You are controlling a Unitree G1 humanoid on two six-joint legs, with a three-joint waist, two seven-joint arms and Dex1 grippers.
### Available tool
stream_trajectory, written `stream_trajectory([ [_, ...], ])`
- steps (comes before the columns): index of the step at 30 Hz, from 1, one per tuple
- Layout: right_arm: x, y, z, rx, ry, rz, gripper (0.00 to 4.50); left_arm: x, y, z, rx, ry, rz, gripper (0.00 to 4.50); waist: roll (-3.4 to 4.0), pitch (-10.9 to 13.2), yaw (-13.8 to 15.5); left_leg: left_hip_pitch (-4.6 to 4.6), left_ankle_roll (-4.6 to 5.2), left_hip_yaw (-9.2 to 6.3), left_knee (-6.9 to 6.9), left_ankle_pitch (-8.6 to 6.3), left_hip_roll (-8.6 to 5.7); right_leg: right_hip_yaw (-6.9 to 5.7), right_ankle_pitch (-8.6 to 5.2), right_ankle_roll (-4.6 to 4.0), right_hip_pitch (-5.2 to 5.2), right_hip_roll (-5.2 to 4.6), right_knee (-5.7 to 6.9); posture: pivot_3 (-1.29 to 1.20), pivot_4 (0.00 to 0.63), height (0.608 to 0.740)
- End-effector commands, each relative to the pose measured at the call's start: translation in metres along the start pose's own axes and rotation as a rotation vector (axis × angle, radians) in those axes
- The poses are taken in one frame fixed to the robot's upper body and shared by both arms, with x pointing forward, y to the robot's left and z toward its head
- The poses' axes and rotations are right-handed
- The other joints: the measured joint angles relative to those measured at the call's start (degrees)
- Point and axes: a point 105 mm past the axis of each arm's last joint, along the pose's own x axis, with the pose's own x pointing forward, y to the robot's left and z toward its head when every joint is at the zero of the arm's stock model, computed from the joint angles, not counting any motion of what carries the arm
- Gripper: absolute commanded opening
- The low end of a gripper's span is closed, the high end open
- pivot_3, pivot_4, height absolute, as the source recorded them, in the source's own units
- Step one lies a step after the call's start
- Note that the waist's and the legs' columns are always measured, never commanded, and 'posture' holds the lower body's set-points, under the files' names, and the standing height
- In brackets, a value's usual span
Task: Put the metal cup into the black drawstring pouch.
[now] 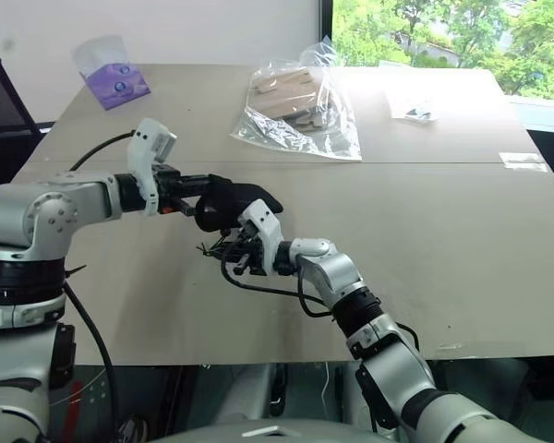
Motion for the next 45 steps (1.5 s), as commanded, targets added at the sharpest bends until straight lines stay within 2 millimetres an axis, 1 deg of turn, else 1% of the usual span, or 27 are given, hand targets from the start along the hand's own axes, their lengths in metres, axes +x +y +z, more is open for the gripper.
stream_trajectory([
  [1,-0.012,0.0,0.018,-0.017,-0.072,-0.021,0.11,-0.008,-0.003,0.012,0.007,-0.077,0.026,0.0,0.0,0.0,0.1,0.0,0.0,0.0,0.0,0.0,0.0,0.0,0.0,0.0,0.0,0.0,0.01,0.0,0.15,0.74],
  [5,-0.047,-0.013,0.027,-0.126,-0.053,-0.147,0.11,-0.009,-0.006,0.014,-0.035,-0.127,0.043,0.0,0.0,0.0,0.3,-0.18,0.0,-0.08,0.05,0.0,-0.04,0.01,0.0,0.0,-0.06,-0.08,-0.07,0.0,0.15,0.74],
  [8,-0.073,-0.024,0.038,-0.217,-0.026,-0.283,0.11,-0.008,-0.011,0.019,-0.075,-0.176,0.037,0.0,0.0,0.0,0.3,-0.46,0.0,-0.2,0.23,0.0,-0.04,-0.08,0.0,0.01,-0.16,-0.15,-0.1,0.0,0.15,0.74],
  [10,-0.09,-0.034,0.045,-0.304,0.015,-0.387,0.11,-0.008,-0.013,0.024,-0.104,-0.233,0.039,0.0,0.0,0.0,0.2,-0.49,-0.01,-0.24,0.26,0.0,-0.04,-0.13,0.0,0.0,-0.18,-0.14,-0.08,0.0,0.15,0.74],
  [13,-0.114,-0.045,0.063,-0.439,0.063,-0.524,0.11,-0.007,-0.016,0.029,-0.151,-0.283,0.025,0.0,0.0,0.0,0.0,-0.47,-0.01,-0.23,0.26,0.0,-0.01,-0.1,0.0,0.0,-0.18,-0.1,-0.05,0.0,0.15,0.74],
  [16,-0.126,-0.048,0.085,-0.549,0.084,-0.598,0.11,-0.006,-0.017,0.03,-0.179,-0.317,0.017,0.0,0.0,0.0,0.0,-0.47,-0.01,-0.19,0.27,0.01,-0.01,-0.07,0.01,0.0,-0.18,-0.1,-0.06,0.0,0.15,0.74],
  [20,-0.132,-0.047,0.111,-0.667,0.089,-0.64,0.11,-0.007,-0.02,0.033,-0.202,-0.361,0.009,0.0,0.0,0.0,0.1,-0.48,-0.01,-0.19,0.28,0.01,-0.02,-0.08,0.01,0.0,-0.18,-0.09,-0.08,0.0,0.15,0.74],
  [22,-0.135,-0.047,0.121,-0.713,0.086,-0.658,0.11,-0.01,-0.02,0.034,-0.223,-0.381,0.007,0.0,0.0,0.0,0.2,-0.5,-0.01,-0.19,0.28,0.0,-0.03,-0.08,0.01,0.0,-0.17,-0.1,-0.1,0.0,0.15,0.74],
  [24,-0.135,-0.043,0.135,-0.76,0.069,-0.661,0.11,-0.015,-0.016,0.036,-0.257,-0.416,0.018,0.0,0.0,0.0,0.2,-0.52,-0.01,-0.19,0.29,0.0,-0.03,-0.08,0.01,0.0,-0.17,-0.11,-0.12,0.0,0.15,0.74],
  [25,-0.134,-0.042,0.139,-0.772,0.064,-0.656,0.11,-0.017,-0.014,0.037,-0.272,-0.431,0.028,0.0,0.0,0.0,0.2,-0.52,-0.01,-0.19,0.29,0.0,-0.03,-0.07,0.01,0.0,-0.17,-0.12,-0.12,0.0,0.15,0.74],
  [29,-0.129,-0.038,0.137,-0.767,0.062,-0.623,0.11,-0.021,-0.011,0.037,-0.29,-0.45,0.054,0.0,-0.02,0.0,0.2,-0.51,-0.02,-0.21,0.29,0.01,-0.02,-0.09,0.01,0.0,-0.17,-0.11,-0.1,0.0,0.15,0.74],
  [32,-0.127,-0.038,0.135,-0.776,0.067,-0.613,0.11,-0.024,-0.007,0.033,-0.297,-0.445,0.082,0.0,-0.02,0.0,0.2,-0.52,-0.01,-0.21,0.3,0.01,-0.03,-0.09,0.01,0.0,-0.16,-0.13,-0.12,0.0,0.15,0.74],
  [37,-0.13,-0.038,0.146,-0.805,0.048,-0.633,0.11,-0.027,-0.001,0.026,-0.312,-0.435,0.109,0.0,-0.01,0.0,0.2,-0.52,-0.02,-0.22,0.31,0.01,-0.04,-0.1,0.01,0.0,-0.16,-0.12,-0.11,0.0,0.15,0.74],
  [45,-0.13,-0.034,0.153,-0.815,0.019,-0.634,0.11,-0.025,0.002,0.027,-0.327,-0.438,0.121,0.0,-0.01,0.0,0.3,-0.52,-0.01,-0.21,0.31,0.01,-0.04,-0.1,0.01,0.0,-0.16,-0.12,-0.12,0.0,0.15,0.74],
])
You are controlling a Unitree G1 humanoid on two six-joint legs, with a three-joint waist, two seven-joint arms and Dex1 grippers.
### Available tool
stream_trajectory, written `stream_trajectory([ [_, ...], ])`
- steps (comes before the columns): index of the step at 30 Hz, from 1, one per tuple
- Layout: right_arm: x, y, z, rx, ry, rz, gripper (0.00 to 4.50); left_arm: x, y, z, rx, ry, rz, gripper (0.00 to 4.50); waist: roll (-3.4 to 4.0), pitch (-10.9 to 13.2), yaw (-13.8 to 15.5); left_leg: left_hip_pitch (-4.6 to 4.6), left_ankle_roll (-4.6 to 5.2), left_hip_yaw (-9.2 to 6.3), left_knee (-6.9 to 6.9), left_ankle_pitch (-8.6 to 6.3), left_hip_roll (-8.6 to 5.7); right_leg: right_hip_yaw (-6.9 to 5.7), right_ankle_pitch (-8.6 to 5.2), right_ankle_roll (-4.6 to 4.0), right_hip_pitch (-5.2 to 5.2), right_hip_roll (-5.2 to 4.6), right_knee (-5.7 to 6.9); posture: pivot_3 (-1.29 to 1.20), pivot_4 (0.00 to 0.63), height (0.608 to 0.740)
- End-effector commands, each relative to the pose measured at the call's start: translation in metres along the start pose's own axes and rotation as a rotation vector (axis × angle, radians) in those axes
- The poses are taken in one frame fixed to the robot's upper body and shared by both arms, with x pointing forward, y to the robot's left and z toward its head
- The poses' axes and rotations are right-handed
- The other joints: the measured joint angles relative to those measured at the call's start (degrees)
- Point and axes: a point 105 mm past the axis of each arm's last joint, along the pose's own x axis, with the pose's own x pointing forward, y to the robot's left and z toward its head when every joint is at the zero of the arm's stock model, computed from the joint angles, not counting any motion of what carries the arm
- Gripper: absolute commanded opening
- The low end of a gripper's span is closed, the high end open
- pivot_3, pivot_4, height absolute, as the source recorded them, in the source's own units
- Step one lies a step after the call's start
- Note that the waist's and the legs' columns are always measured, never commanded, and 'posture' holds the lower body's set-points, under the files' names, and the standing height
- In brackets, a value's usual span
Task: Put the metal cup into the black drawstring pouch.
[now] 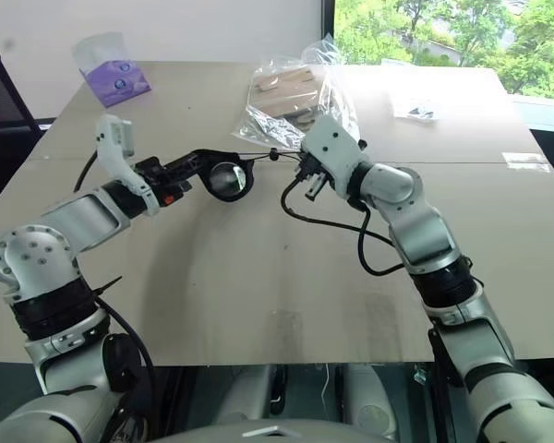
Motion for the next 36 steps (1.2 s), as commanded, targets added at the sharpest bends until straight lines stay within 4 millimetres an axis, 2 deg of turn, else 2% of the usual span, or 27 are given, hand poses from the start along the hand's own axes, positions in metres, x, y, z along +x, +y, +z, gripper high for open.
stream_trajectory([
  [1,-0.006,-0.012,0.019,-0.032,-0.063,-0.05,0.11,-0.006,0.0,0.016,0.029,-0.066,0.013,0.0,0.0,0.0,0.0,0.0,0.0,0.0,0.0,0.0,0.0,0.0,0.0,0.0,0.0,0.0,0.0,0.0,0.15,0.74],
  [11,-0.008,-0.007,0.012,0.016,-0.056,-0.032,0.11,-0.004,-0.002,0.022,0.002,-0.089,0.011,0.0,0.0,0.0,0.0,0.0,0.0,0.0,0.0,0.0,0.0,0.0,0.0,0.0,0.0,0.0,0.0,0.0,0.15,0.74],
  [18,-0.009,-0.006,0.011,0.048,-0.061,-0.034,0.11,-0.007,0.005,0.021,-0.015,-0.085,0.037,0.0,0.0,0.0,0.0,0.0,0.0,0.0,0.0,0.0,0.0,0.01,0.0,0.0,0.0,0.0,0.0,0.0,0.15,0.74],
  [28,-0.007,-0.018,0.031,-0.064,-0.129,-0.079,0.11,-0.001,-0.01,0.017,0.003,-0.062,-0.034,0.0,0.0,0.0,0.0,0.01,0.0,0.01,0.0,0.0,0.0,0.01,0.0,0.0,0.0,0.02,0.0,0.0,0.15,0.74],
  [36,-0.003,-0.019,0.035,-0.102,-0.156,-0.085,0.11,-0.008,-0.022,0.022,0.015,-0.096,-0.073,0.0,0.0,0.0,0.0,0.0,0.0,0.01,0.01,0.0,0.0,0.01,0.0,0.0,0.0,0.0,0.0,0.0,0.15,0.74],
])
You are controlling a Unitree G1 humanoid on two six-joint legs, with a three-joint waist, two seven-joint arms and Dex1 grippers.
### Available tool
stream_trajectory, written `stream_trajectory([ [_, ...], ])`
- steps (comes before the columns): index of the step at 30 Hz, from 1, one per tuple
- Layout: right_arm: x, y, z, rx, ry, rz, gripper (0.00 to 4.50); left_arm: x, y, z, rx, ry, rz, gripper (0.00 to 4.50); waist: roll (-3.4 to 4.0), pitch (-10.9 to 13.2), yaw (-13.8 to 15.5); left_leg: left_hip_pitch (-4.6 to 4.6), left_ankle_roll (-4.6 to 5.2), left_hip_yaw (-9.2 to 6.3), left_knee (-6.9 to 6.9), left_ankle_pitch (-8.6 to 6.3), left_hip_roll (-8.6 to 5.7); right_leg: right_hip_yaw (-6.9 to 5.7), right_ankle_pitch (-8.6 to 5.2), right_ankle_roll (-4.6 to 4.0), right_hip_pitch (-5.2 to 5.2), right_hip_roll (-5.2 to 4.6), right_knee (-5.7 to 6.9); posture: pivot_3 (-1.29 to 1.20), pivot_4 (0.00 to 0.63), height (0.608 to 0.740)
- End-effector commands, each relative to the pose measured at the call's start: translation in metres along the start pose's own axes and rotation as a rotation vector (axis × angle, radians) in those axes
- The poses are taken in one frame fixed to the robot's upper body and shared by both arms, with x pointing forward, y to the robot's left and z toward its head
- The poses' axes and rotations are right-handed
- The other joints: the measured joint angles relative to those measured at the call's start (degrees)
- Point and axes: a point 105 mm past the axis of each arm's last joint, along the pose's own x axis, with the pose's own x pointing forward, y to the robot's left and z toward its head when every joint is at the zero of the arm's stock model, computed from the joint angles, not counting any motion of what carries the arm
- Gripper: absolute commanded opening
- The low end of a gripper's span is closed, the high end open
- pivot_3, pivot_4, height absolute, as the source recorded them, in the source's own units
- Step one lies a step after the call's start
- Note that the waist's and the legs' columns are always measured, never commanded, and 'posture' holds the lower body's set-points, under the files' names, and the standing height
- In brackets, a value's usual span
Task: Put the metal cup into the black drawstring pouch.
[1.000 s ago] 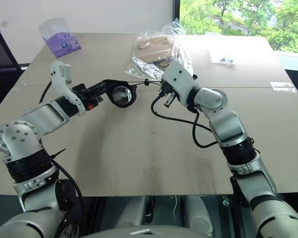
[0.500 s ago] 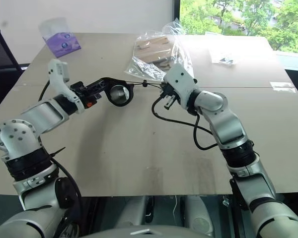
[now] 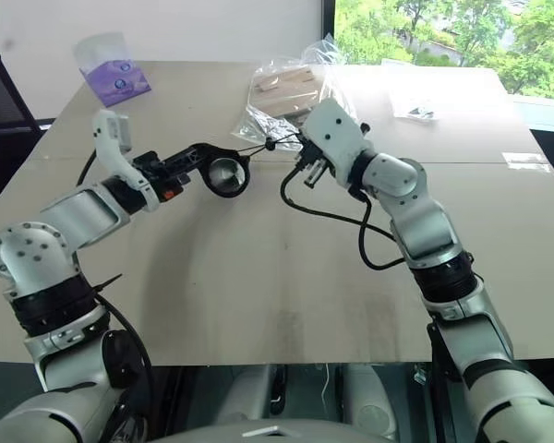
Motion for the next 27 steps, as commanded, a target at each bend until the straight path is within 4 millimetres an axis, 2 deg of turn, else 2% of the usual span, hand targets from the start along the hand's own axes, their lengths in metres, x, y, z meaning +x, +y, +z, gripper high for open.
stream_trajectory([
  [1,0.0,-0.009,0.019,-0.044,-0.073,-0.029,0.11,-0.009,-0.019,0.014,0.048,-0.074,-0.056,0.0,0.0,0.0,0.0,0.0,0.0,0.0,0.0,0.0,0.0,0.0,0.0,0.0,0.0,0.0,0.0,0.0,0.15,0.74],
  [5,0.002,-0.01,0.024,-0.066,-0.1,-0.037,0.11,-0.018,-0.025,0.013,0.025,-0.114,-0.087,0.0,0.0,0.0,-0.1,0.01,0.0,0.01,0.0,0.0,0.01,0.02,0.0,0.0,0.0,-0.02,0.0,0.0,0.15,0.74],
  [9,0.004,-0.012,0.043,-0.073,-0.18,-0.049,0.11,-0.028,-0.03,0.011,0.015,-0.14,-0.107,0.0,0.0,0.0,-0.1,0.01,0.0,0.0,0.0,0.0,0.02,0.0,0.0,0.0,0.0,-0.02,0.01,0.0,0.15,0.74],
  [13,0.002,-0.018,0.073,-0.085,-0.288,-0.076,0.0,-0.042,-0.033,0.011,0.013,-0.183,-0.12,1.19,0.0,0.0,0.0,0.0,0.0,0.01,0.01,0.0,0.02,0.02,0.0,0.0,0.01,-0.03,0.0,0.0,0.15,0.74],
  [14,0.001,-0.02,0.078,-0.086,-0.307,-0.082,0.0,-0.044,-0.033,0.009,0.013,-0.177,-0.12,1.76,0.0,0.0,-0.1,0.01,0.0,0.0,0.01,0.0,0.02,0.01,0.0,0.0,0.01,-0.04,0.0,0.0,0.15,0.74],
  [17,-0.001,-0.024,0.096,-0.091,-0.373,-0.1,0.0,-0.052,-0.034,0.001,-0.007,-0.159,-0.136,3.0,0.0,0.0,0.1,0.02,0.0,-0.02,0.01,0.0,0.03,-0.01,0.0,0.0,0.02,-0.04,0.0,0.0,0.15,0.74],
  [21,-0.003,-0.026,0.109,-0.087,-0.419,-0.103,0.0,-0.058,-0.035,-0.007,0.032,-0.119,-0.14,3.0,0.0,0.0,0.1,0.03,0.0,-0.02,0.02,0.0,0.02,-0.02,0.0,-0.01,0.04,-0.04,0.0,0.0,0.15,0.74],
  [27,-0.006,-0.02,0.11,-0.079,-0.422,-0.072,0.0,-0.052,-0.028,0.0,0.138,-0.178,-0.08,3.0,0.01,0.0,1.1,0.05,0.01,-0.02,0.02,0.0,0.01,-0.04,0.0,-0.01,0.07,0.03,0.0,0.0,0.15,0.74],
])
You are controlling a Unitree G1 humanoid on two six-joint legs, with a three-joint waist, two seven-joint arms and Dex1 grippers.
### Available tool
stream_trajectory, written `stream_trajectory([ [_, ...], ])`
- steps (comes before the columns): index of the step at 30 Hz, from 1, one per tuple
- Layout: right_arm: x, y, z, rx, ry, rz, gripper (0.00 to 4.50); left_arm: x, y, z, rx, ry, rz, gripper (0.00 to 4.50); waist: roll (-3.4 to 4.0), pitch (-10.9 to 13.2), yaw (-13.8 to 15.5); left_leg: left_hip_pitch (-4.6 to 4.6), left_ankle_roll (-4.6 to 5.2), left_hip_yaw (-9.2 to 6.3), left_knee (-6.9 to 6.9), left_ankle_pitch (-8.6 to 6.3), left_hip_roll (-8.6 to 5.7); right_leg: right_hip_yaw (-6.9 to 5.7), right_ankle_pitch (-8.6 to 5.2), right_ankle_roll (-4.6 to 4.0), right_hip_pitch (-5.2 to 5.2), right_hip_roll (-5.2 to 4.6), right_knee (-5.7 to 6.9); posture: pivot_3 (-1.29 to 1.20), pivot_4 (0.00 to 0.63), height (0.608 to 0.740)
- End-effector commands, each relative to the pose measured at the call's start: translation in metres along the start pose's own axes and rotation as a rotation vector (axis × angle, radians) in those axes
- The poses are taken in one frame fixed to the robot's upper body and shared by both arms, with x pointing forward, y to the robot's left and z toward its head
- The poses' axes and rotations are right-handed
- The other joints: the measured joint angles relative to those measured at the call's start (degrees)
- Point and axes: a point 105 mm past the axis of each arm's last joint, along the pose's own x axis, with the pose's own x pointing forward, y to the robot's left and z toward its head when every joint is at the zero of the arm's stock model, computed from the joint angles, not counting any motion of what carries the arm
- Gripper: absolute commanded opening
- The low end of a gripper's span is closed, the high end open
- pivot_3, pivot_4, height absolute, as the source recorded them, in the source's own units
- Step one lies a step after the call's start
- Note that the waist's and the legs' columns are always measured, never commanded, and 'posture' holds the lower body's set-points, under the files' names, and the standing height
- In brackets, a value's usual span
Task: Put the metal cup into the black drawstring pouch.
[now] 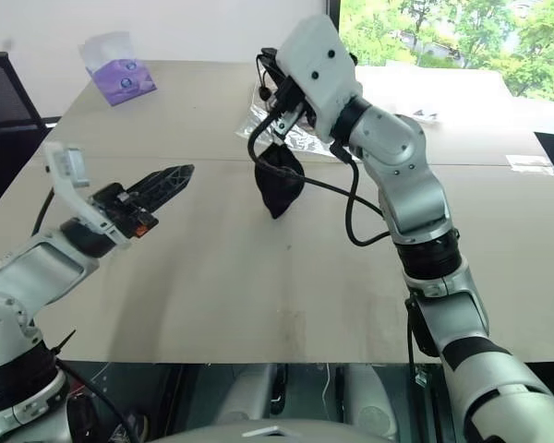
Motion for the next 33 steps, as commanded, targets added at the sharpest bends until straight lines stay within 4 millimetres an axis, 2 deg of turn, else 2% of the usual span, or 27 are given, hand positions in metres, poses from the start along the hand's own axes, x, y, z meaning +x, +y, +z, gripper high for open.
stream_trajectory([
  [1,-0.004,-0.004,0.025,-0.037,-0.081,-0.005,0.0,0.005,-0.009,0.013,0.092,-0.064,-0.023,3.0,0.0,0.0,0.2,0.0,0.0,0.0,0.0,0.0,0.0,0.0,0.0,0.0,0.0,0.0,0.0,0.0,0.15,0.74],
  [11,-0.005,0.001,0.035,-0.067,-0.098,0.05,0.0,0.036,-0.034,0.033,0.287,-0.103,-0.131,3.0,0.0,0.0,0.2,-0.02,0.0,-0.01,-0.01,0.0,-0.01,-0.02,0.0,0.0,0.0,0.07,-0.02,0.0,0.15,0.74],
  [16,-0.005,0.003,0.037,-0.089,-0.1,0.075,0.0,0.055,-0.052,0.033,0.365,-0.091,-0.233,3.0,0.01,0.0,0.1,-0.02,0.01,0.02,-0.01,0.0,-0.02,-0.01,0.0,0.0,0.0,0.14,-0.03,0.0,0.15,0.74],
  [26,-0.005,0.011,0.037,-0.102,-0.1,0.1,0.0,0.075,-0.058,0.02,0.362,-0.083,-0.322,3.0,0.02,0.0,0.1,-0.03,0.01,0.02,-0.02,0.0,-0.02,0.0,0.0,0.0,-0.01,0.1,-0.04,0.0,0.15,0.74],
  [33,-0.005,0.014,0.036,-0.114,-0.093,0.098,0.0,0.084,-0.069,0.033,0.333,-0.13,-0.4,3.0,0.02,0.0,0.2,-0.06,0.01,0.0,-0.01,0.0,-0.02,-0.04,0.0,0.0,-0.01,0.12,-0.06,0.0,0.15,0.74],
])
